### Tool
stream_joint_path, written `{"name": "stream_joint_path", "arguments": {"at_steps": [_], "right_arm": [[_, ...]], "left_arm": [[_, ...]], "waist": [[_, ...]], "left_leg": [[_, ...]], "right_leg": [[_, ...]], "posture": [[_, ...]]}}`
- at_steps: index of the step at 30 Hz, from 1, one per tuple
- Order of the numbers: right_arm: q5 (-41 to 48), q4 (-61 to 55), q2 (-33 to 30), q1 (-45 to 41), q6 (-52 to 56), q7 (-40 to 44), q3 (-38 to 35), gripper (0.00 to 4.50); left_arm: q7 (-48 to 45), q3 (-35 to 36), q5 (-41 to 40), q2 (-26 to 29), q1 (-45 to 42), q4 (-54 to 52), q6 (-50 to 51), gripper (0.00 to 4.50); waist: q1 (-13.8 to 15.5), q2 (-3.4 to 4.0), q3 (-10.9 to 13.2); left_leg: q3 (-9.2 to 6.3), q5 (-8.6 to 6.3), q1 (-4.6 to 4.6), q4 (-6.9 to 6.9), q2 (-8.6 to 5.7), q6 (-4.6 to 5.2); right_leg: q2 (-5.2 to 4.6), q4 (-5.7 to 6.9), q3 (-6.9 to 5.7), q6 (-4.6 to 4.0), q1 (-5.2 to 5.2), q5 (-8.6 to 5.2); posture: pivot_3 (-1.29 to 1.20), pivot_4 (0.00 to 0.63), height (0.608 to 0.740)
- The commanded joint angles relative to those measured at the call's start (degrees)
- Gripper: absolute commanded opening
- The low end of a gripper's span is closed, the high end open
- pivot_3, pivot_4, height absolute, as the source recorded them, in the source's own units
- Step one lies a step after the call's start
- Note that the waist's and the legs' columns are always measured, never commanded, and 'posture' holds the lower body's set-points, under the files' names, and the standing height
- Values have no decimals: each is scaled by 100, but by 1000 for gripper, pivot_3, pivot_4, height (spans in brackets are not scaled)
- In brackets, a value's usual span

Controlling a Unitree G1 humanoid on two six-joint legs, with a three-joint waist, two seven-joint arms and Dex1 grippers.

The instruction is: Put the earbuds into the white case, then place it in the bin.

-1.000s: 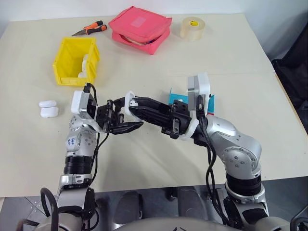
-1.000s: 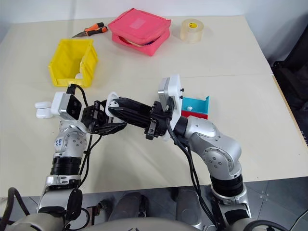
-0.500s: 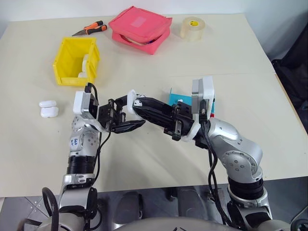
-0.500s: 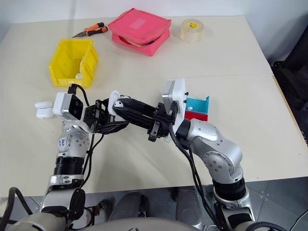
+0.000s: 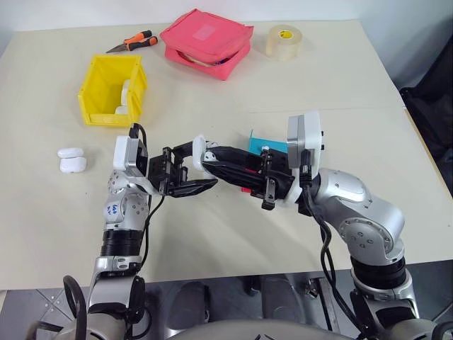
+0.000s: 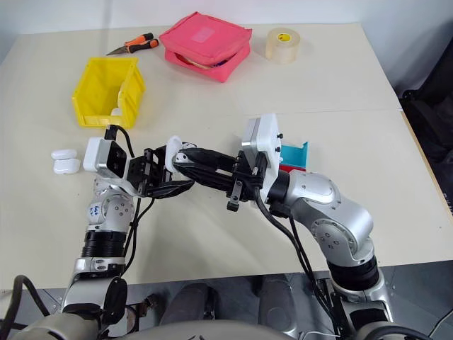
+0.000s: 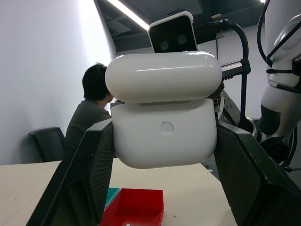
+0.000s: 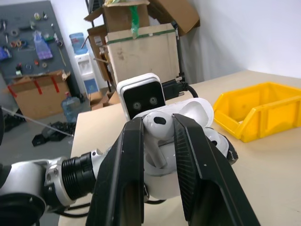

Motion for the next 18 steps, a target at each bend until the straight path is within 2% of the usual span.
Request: {"name": "stream_joint_path", "arguments": {"at_steps": [1,18], "right_arm": [[-75,191,-284,204,219,101,-35,526],[-347,398,-238,-145,174,373,437,526]], "left_arm": [[128,396,-380,3,-148,-207,-145,2793],[-189,235,-333,-33,-65,-209,-154,2793]], "waist": [[0,0,0],[0,-2,-1]], "left_leg": [[0,0,0,0,0,0],[0,0,-1,1,0,0]], "right_leg": [[0,0,0,0,0,0],[0,0,0,0,0,0]], "posture": [[0,150,740],[0,150,740]]}}
